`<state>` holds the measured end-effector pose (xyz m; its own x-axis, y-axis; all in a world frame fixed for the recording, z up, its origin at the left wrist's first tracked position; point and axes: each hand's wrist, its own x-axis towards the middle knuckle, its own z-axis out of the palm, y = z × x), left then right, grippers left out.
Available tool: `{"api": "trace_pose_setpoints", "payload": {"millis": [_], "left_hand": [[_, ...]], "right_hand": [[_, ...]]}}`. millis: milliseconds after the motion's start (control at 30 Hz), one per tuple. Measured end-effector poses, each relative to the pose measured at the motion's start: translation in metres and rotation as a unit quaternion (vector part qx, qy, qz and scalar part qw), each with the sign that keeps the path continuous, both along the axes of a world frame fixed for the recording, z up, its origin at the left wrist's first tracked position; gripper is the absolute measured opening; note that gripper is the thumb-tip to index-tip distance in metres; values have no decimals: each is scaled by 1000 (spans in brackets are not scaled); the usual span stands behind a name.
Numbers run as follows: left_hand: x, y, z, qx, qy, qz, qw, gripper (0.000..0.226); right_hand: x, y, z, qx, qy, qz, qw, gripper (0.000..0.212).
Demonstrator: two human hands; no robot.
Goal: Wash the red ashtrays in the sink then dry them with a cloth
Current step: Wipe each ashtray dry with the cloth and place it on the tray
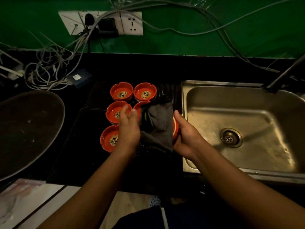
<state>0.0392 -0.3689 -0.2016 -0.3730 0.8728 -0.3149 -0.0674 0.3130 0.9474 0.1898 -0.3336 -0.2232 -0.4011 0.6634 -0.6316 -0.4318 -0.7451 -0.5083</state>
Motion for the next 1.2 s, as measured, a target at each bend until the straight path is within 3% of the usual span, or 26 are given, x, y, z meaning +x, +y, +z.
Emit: {"api": "trace_pose_setpoints", "payload": {"millis": [33,67,133,200,300,333,400,533,667,733,833,1100,1200], "left_hand": [[4,-4,2,68,153,-29,986,46],[11,-7,2,117,276,-100,949,48],[22,-11,-4,86,456,-255,848,55],[22,-8,-15,51,539,-310,782,58],[11,1,-22,89,557,-331,757,62],[8,5,-21,109,545,-327,764,64],[5,11,-21,130,474,-297,819,62],[5,9,-19,137,281,-203,928,34],[2,13,1,62,168,-210,961,26],[-3,16,15,28,92,-231,968,32],[-6,17,31,1,53,-244,968,34],[-2,20,42,-48,80,-244,965,39],[3,23,36,-57,139,-307,940,44]], "right_hand": [[-2,-1,0,0,6,-7,1000,53],[-5,-2,0,-4,9,-13,1000,53],[-10,-3,-1,-13,6,-31,999,52],[-15,-4,-2,-12,-22,-47,999,49],[-19,-9,-4,3,-63,-27,998,46],[-19,-10,-4,13,-76,-20,997,44],[-19,-12,0,40,-106,-19,993,43],[-14,-11,14,135,-186,-3,973,45],[-7,-9,18,181,-238,27,954,50],[-3,-9,23,196,-240,52,949,47],[2,-6,32,214,-234,69,946,46],[3,17,49,237,-274,142,921,42],[0,18,52,292,-339,244,860,36]]}}
